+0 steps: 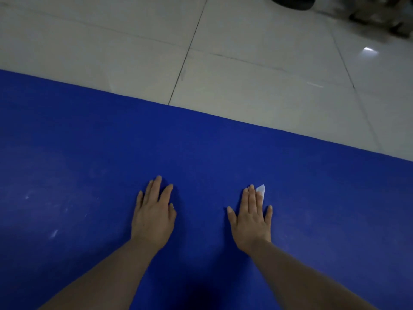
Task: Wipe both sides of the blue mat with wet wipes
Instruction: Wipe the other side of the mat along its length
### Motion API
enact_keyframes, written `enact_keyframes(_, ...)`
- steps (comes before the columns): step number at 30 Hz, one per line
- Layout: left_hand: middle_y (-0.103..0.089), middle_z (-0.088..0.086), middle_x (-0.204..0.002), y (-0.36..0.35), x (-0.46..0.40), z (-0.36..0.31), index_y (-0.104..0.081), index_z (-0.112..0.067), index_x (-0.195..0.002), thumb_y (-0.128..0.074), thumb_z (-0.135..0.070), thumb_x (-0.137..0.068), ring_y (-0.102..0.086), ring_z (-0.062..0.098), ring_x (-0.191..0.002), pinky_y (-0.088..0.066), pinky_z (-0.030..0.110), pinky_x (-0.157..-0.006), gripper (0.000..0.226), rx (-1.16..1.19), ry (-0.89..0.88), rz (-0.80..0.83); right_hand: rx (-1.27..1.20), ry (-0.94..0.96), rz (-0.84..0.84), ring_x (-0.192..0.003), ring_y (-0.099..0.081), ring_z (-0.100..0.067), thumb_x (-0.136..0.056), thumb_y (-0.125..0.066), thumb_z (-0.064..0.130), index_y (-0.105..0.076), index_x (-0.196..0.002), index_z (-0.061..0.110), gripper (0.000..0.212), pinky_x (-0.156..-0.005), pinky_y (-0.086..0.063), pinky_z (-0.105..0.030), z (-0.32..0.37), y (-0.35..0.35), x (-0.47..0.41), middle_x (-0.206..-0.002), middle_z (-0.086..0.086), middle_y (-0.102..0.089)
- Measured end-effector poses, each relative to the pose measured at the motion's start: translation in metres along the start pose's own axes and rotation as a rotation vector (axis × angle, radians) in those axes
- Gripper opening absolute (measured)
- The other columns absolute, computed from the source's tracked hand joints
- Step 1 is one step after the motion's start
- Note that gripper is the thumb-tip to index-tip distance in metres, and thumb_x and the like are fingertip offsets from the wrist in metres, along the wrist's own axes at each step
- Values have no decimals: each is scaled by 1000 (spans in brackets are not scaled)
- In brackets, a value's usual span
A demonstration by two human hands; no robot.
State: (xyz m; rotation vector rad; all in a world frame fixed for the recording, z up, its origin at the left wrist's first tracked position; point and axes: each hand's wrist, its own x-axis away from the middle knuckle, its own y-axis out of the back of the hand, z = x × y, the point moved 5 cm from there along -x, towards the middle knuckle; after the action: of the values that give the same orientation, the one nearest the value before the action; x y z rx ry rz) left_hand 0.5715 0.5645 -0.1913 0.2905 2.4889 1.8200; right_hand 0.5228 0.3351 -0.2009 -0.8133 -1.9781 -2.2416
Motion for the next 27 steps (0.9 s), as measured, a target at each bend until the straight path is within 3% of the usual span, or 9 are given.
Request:
enact_keyframes(2, -33, 15, -153, -14, -4, 1, -48, -11, -140, -40, -25, -93, -29, 29, -142, -16, 44, -118, 49, -57, 8, -34, -36, -29, -126, -140, 25, -16, -75, 29, 64, 20, -143, 15, 84, -116, 4, -47, 1, -4, 1, -155, 2, 21)
enact_keyframes(6, -40, 19, -147, -23, -5, 2, -52, -8, -134, -29, -29, -87, -30, 30, -138, -9, 42, -116, 57, -100, 0, -70, -131, -93, -301, -146, 4, -24, -89, -1, 53, -19, -150, 8, 78, -117, -9, -48, 38, 1, -15, -159, -8, -11)
enact_keyframes(10, -39, 16, -149, -26, -7, 6, -49, -9, -135, -32, -35, -85, -29, 27, -139, -3, 37, -117, 60, -111, 24, -26, -121, 527, -115, -142, 23, -10, -86, 9, 49, -6, -152, 18, 75, -118, 3, -45, 146, 10, -28, -159, 5, 5)
enact_keyframes(12, -39, 15, -149, -23, -7, 6, -50, -8, -135, -31, -33, -84, -31, 27, -139, -3, 36, -117, 60, -94, 37, -9, -32, 634, -70, -142, 20, -9, -90, 6, 45, -2, -152, 18, 68, -117, 3, -47, 152, 20, -43, -159, 6, 8)
enact_keyframes(16, -38, 15, -149, -19, -8, 4, -52, -8, -134, -31, -30, -84, -29, 27, -139, -5, 36, -116, 59, -69, 29, -45, -17, 172, -406, -146, -8, -20, -95, -7, 43, -27, -148, 12, 65, -112, -22, -53, 46, 45, -87, -156, -3, -22)
enact_keyframes(18, -37, 14, -150, -20, -8, 4, -51, -8, -135, -30, -30, -85, -28, 27, -140, -6, 37, -116, 59, -74, 26, -51, -98, -140, -316, -147, 1, -19, -100, -11, 42, -17, -151, 12, 59, -115, -14, -52, -8, 48, -100, -159, -2, -11)
enact_keyframes(20, -37, 15, -150, -21, -8, 4, -51, -8, -135, -30, -30, -85, -28, 28, -139, -5, 37, -116, 59, -76, 19, -46, -95, -245, -237, -146, 7, -20, -99, -9, 43, -9, -152, 13, 60, -117, -8, -50, -14, 44, -101, -160, -1, -3)
enact_keyframes(25, -40, 16, -148, -19, -9, 4, -55, -6, -132, -31, -31, -83, -30, 28, -137, -4, 36, -115, 60, -65, 23, -39, -37, 416, -139, -145, 16, -14, -84, 15, 59, -3, -152, 18, 82, -117, 4, -48, 102, 28, -68, -159, 5, 6)
enact_keyframes(27, -40, 17, -147, -19, -10, 5, -55, -6, -131, -31, -31, -82, -30, 28, -137, -4, 36, -115, 60, -59, 25, -23, 45, 524, -96, -144, 17, -11, -84, 15, 59, -2, -152, 20, 80, -115, 10, -45, 107, 29, -65, -159, 7, 6)
